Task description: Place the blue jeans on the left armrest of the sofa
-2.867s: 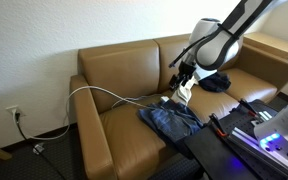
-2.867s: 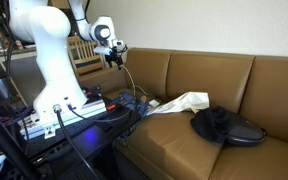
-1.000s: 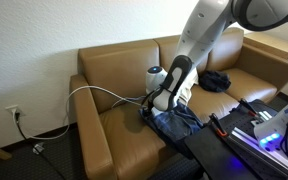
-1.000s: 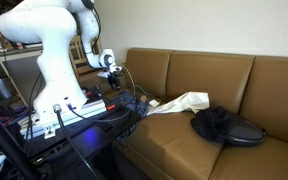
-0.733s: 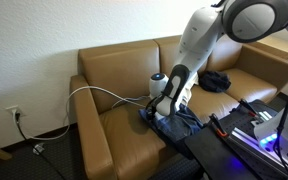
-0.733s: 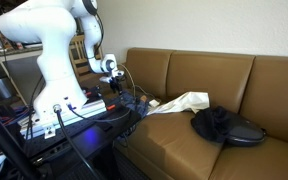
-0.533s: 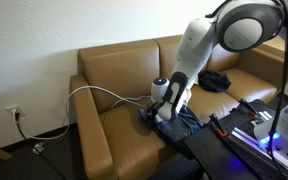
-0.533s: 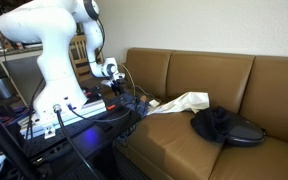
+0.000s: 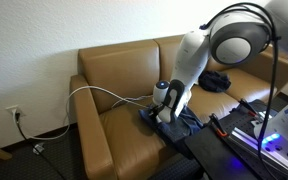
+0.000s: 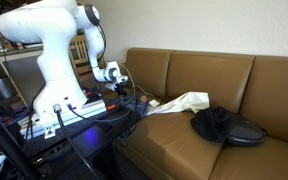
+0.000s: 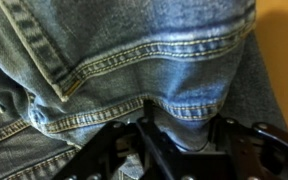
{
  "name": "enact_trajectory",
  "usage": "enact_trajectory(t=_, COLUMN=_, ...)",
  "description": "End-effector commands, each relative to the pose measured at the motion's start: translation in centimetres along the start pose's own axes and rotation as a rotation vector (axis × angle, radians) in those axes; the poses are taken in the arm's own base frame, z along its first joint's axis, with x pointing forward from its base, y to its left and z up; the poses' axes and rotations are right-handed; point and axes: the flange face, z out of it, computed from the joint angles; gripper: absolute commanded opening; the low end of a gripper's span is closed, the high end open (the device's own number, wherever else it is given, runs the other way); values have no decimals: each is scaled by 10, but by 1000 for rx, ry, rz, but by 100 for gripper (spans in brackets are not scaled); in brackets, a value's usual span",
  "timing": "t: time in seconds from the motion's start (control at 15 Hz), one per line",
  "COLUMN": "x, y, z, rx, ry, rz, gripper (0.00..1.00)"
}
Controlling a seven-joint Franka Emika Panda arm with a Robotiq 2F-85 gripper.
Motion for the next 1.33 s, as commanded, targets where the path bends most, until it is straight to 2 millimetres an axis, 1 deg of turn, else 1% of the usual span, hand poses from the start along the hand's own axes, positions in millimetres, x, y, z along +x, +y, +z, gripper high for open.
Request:
enact_trajectory(t=0.0, x=6, y=-7, z=-6, rx=47, ry=18, rz=41, gripper=17)
enact_trajectory(t=0.07, x=13, y=-13, z=-20, rx=76, ry=44, rz=54, gripper=11)
enact_trajectory(t=0.13, x=21, y=-21, z=-40, rx=123, ry=79, rz=71, gripper=4)
enact_trajectory(t=0.2, x=27, y=-29, z=-61, rx=164, ry=134, rz=76, gripper=1)
enact_trajectory(t=0.27, x=35, y=-38, z=-89, rx=196, ry=183, rz=73, gripper=0)
enact_trajectory(t=0.4, x=48, y=-55, z=-127, rx=261, ry=285, rz=60, gripper=1)
enact_trajectory(t=0.6, x=69, y=-89, z=-193, rx=368, ry=409, rz=13, gripper=2)
enact_trajectory(t=0.67, x=72, y=-100, z=-216, rx=406, ry=445, rz=2, gripper=2)
enact_trajectory(t=0.8, x=72, y=-121, z=-260, rx=483, ry=480, rz=-42, gripper=2)
enact_trajectory(t=0.87, x=66, y=-107, z=-206, rx=402, ry=401, rz=-8, gripper=2)
enact_trajectory(t=0.93, x=63, y=-112, z=-214, rx=410, ry=387, rz=-10, gripper=7)
enact_trajectory(t=1.13, x=59, y=-106, z=-202, rx=391, ry=372, rz=-4, gripper=7)
enact_trajectory(t=1.2, x=60, y=-105, z=-199, rx=389, ry=373, rz=-3, gripper=2)
enact_trajectory(t=1.27, x=63, y=-115, z=-199, rx=408, ry=399, rz=0, gripper=2)
